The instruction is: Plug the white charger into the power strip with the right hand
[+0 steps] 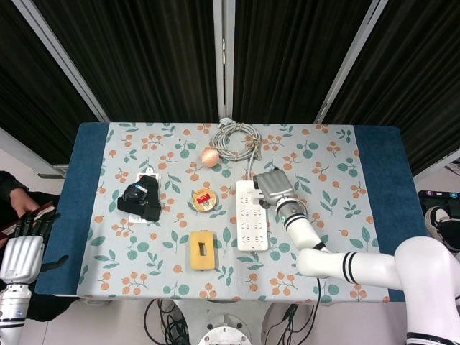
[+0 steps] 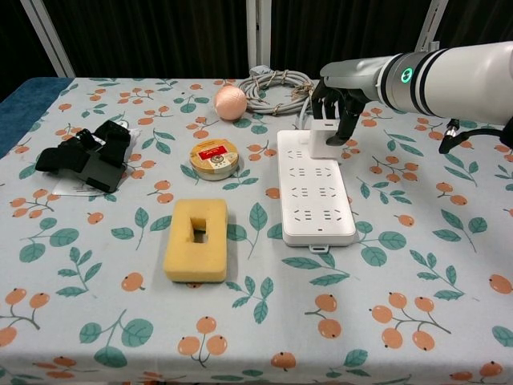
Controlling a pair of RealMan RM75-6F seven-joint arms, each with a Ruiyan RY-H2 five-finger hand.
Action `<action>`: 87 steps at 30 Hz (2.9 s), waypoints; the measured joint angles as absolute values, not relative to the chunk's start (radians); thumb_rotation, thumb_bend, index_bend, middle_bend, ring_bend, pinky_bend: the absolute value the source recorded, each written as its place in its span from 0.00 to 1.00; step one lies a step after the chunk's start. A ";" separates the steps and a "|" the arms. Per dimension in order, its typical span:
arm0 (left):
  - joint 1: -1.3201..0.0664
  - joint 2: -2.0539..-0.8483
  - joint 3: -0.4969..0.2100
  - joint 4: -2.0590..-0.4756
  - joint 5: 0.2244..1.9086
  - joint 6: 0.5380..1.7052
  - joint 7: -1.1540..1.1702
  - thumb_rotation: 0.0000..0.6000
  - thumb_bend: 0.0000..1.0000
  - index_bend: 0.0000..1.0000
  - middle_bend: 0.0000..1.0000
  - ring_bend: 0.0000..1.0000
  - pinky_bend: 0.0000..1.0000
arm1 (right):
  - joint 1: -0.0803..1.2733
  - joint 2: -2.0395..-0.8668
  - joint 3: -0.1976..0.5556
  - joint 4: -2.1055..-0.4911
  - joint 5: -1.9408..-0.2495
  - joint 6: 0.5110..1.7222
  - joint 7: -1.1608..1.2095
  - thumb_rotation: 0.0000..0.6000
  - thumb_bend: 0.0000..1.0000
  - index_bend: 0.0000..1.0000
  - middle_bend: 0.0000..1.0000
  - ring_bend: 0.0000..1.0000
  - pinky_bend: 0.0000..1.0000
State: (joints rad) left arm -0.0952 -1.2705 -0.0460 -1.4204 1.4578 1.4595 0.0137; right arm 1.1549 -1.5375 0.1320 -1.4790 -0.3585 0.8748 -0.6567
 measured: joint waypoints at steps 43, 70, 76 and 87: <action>-0.099 -1.264 -0.054 -1.447 1.481 1.488 0.026 1.00 0.00 0.17 0.14 0.03 0.00 | 0.882 -1.338 0.274 -1.710 -0.750 0.861 0.053 1.00 0.50 0.87 0.83 0.65 0.77; -0.096 -1.275 -0.055 -1.428 1.472 1.484 -0.003 1.00 0.00 0.17 0.14 0.03 0.00 | 0.741 -1.672 0.480 -1.306 -1.264 0.552 1.269 1.00 0.82 1.00 1.00 1.00 1.00; -0.096 -1.277 -0.057 -1.421 1.469 1.482 -0.007 1.00 0.00 0.17 0.14 0.03 0.00 | 0.751 -1.688 0.461 -1.257 -1.326 0.565 1.343 1.00 0.82 1.00 1.00 1.00 1.00; -0.098 -1.283 -0.058 -1.410 1.468 1.480 -0.019 1.00 0.00 0.17 0.14 0.03 0.00 | 0.778 -1.725 0.398 -1.178 -1.395 0.624 1.403 1.00 0.84 1.00 1.00 1.00 1.00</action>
